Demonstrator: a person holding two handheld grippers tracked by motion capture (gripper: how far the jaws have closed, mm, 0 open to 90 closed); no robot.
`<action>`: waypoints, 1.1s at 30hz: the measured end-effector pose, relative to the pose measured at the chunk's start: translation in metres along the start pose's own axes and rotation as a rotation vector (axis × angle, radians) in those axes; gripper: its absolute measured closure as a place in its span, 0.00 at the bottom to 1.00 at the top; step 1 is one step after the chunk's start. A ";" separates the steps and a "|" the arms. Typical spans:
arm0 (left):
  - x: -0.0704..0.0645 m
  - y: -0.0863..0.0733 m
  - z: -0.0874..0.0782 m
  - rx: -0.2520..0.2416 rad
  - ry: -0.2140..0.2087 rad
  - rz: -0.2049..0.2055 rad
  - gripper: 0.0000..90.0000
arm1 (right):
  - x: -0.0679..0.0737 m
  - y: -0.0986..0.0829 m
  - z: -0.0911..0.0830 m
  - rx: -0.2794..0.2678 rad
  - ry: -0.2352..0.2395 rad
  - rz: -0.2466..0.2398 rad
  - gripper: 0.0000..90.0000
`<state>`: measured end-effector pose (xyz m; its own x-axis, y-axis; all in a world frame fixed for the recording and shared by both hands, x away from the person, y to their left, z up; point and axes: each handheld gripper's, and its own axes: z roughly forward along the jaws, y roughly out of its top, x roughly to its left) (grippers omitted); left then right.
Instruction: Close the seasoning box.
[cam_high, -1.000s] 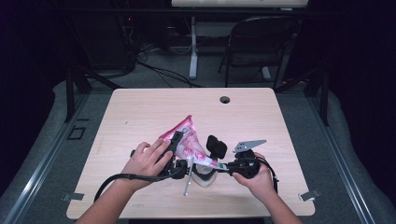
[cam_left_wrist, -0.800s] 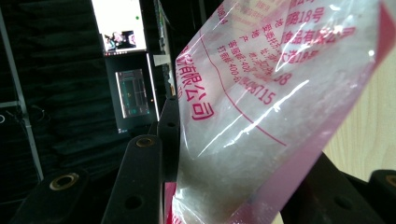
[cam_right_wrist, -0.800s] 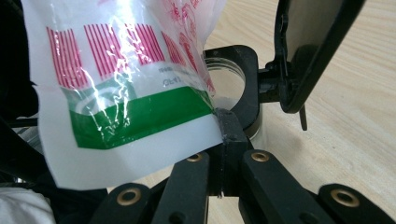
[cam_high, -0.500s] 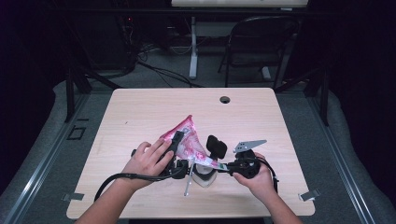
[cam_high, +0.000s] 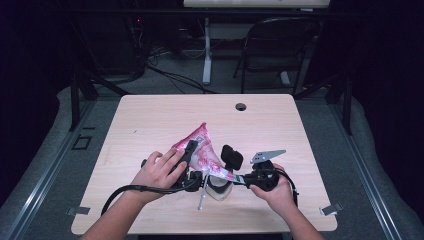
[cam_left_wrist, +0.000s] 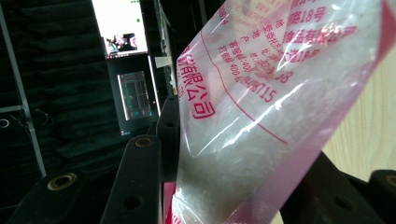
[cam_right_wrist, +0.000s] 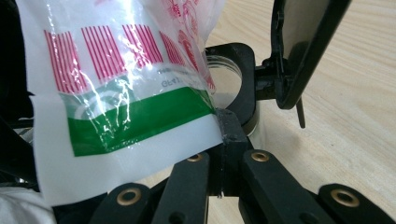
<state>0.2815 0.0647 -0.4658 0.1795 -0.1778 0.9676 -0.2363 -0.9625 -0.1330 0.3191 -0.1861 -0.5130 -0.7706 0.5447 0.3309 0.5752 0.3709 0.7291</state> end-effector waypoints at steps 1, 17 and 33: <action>0.000 0.000 0.000 0.000 0.000 0.001 0.71 | 0.000 0.000 0.000 -0.001 0.000 0.000 1.00; 0.001 0.001 -0.003 -0.003 -0.007 0.011 0.73 | -0.001 0.000 -0.001 -0.005 -0.005 0.002 1.00; 0.002 0.003 -0.003 -0.008 0.010 0.023 0.73 | -0.001 0.000 -0.003 -0.002 -0.005 0.000 1.00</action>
<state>0.2780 0.0625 -0.4638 0.1646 -0.1979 0.9663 -0.2484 -0.9564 -0.1536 0.3194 -0.1889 -0.5121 -0.7692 0.5483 0.3283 0.5748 0.3689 0.7304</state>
